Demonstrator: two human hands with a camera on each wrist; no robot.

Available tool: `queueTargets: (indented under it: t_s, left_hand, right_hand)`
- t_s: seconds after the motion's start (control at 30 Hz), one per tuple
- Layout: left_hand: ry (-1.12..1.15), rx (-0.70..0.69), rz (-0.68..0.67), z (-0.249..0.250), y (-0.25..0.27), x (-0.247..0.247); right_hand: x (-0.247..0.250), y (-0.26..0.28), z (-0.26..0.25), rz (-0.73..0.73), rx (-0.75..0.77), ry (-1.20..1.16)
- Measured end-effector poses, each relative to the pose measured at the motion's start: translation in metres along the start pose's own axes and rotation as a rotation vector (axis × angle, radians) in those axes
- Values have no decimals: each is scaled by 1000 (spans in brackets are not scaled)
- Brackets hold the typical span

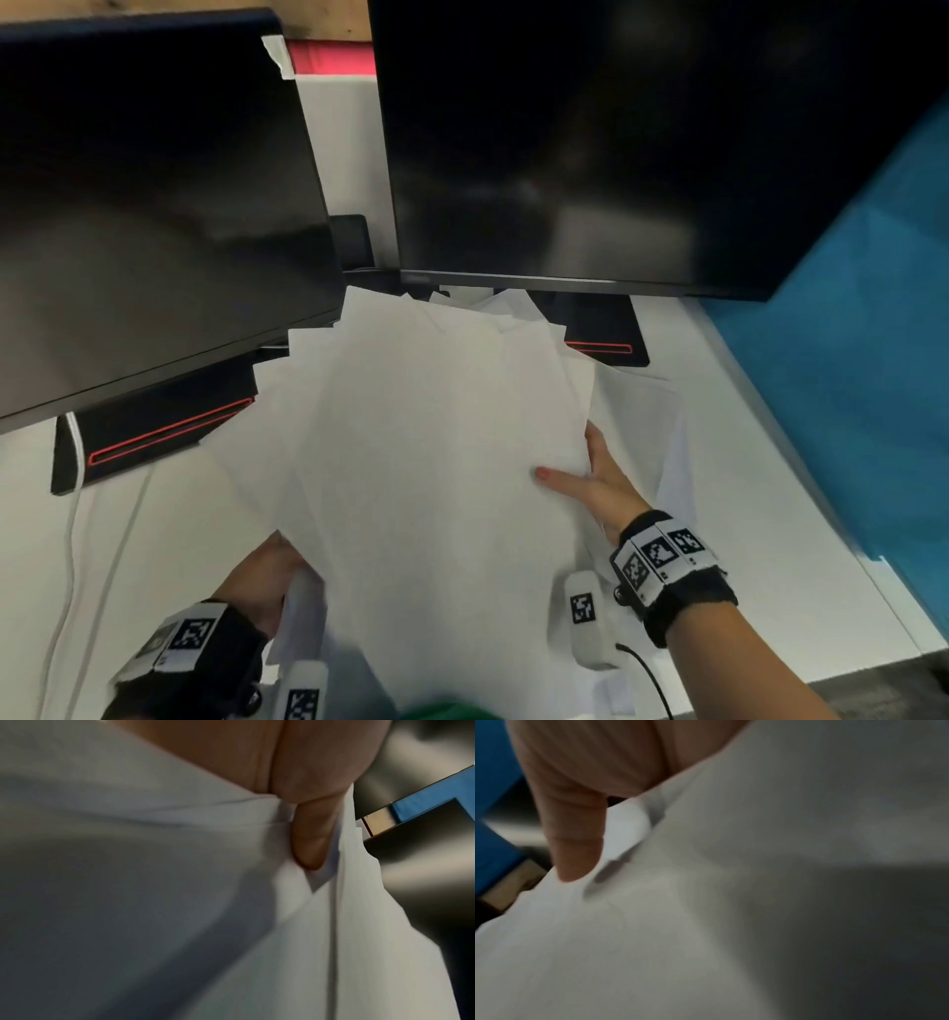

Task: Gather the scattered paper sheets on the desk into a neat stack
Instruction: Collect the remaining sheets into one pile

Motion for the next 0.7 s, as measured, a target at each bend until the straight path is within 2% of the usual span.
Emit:
queueTargets:
  t_s: [0.1, 0.2, 0.27, 0.33, 0.4, 0.47, 0.57, 0.63, 0.7]
  left_hand:
    - [38, 31, 57, 0, 6, -3]
    - [11, 94, 66, -3, 13, -7]
    - [-55, -7, 90, 3, 15, -9]
    - [-148, -169, 71, 17, 15, -15]
    - [-186, -197, 107, 25, 13, -15]
    - [-115, -203, 99, 35, 14, -15]
    - [-50, -232, 46, 41, 13, -14]
    - [-107, -261, 41, 37, 13, -14]
    - [-145, -266, 58, 28, 12, -13]
  right_hand:
    - [-11, 4, 25, -124, -154, 51]
    - [-18, 7, 28, -61, -118, 170]
    - [-18, 7, 19, 7, -48, 187]
    - [-15, 6, 11, 48, 11, 177]
    - [-15, 9, -1, 62, 41, 94]
    - [-15, 10, -10, 53, 48, -44]
    - [-26, 12, -6, -36, 27, -16]
    - [-38, 18, 11, -136, -24, 105]
    - [-45, 25, 25, -207, -101, 113]
Point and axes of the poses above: each hand's wrist, its own y-axis away from the middle knuckle, its own x-axis out of the back of the hand, z = x × y, the point moved 7 cm from there along -y, towards the middle knuckle, and after that the axes turned 6 degrees about z, right-handed, at the moved point
